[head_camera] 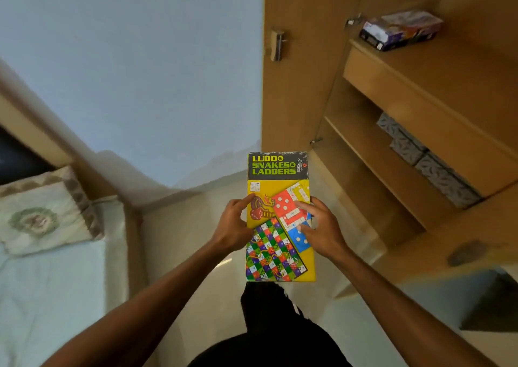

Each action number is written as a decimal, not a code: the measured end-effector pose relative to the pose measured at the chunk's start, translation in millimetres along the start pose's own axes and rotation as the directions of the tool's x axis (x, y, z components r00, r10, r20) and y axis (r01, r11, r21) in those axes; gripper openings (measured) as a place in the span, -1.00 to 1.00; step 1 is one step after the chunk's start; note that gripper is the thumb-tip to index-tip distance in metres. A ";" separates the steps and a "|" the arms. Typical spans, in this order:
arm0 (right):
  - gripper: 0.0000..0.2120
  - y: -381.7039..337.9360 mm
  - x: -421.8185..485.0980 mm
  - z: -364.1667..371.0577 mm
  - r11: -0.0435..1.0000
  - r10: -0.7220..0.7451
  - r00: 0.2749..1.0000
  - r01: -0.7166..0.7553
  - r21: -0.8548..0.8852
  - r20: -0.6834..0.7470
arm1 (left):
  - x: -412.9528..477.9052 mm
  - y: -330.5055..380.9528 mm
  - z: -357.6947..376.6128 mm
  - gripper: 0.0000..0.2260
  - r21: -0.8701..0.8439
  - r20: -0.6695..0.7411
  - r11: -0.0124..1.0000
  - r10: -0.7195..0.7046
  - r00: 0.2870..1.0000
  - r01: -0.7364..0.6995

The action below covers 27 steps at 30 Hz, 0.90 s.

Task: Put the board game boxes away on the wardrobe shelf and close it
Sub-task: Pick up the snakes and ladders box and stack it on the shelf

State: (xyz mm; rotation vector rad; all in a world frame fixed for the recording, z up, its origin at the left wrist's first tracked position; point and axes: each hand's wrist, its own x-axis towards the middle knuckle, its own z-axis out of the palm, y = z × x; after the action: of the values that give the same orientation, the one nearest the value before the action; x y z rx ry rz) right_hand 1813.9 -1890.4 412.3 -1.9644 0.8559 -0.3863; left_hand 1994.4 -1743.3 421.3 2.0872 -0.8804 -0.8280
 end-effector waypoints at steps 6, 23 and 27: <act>-0.52 7.2 144.1 -41.8 0.997 0.037 0.995 -0.031 0.066 -0.091 | 160.4 57.6 -18.9 -0.25 0.068 0.024 0.995 0.075 0.997 -0.076; -0.52 67.9 421.3 -255.9 0.983 0.163 0.889 -0.110 0.146 -0.428 | 528.0 264.7 63.4 -0.24 -0.111 0.210 0.925 0.379 0.901 -0.363; -0.52 79.9 489.5 -316.3 0.979 0.193 0.838 -0.129 0.158 -0.510 | 597.8 338.6 80.7 -0.46 -0.198 0.235 0.882 0.467 0.853 -0.428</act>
State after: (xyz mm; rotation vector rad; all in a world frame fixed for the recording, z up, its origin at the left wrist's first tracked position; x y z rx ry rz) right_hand 1945.9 -2460.4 473.9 -1.6769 1.3027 -0.8786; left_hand 2159.5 -2412.3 482.6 1.5680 -1.3580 -0.9016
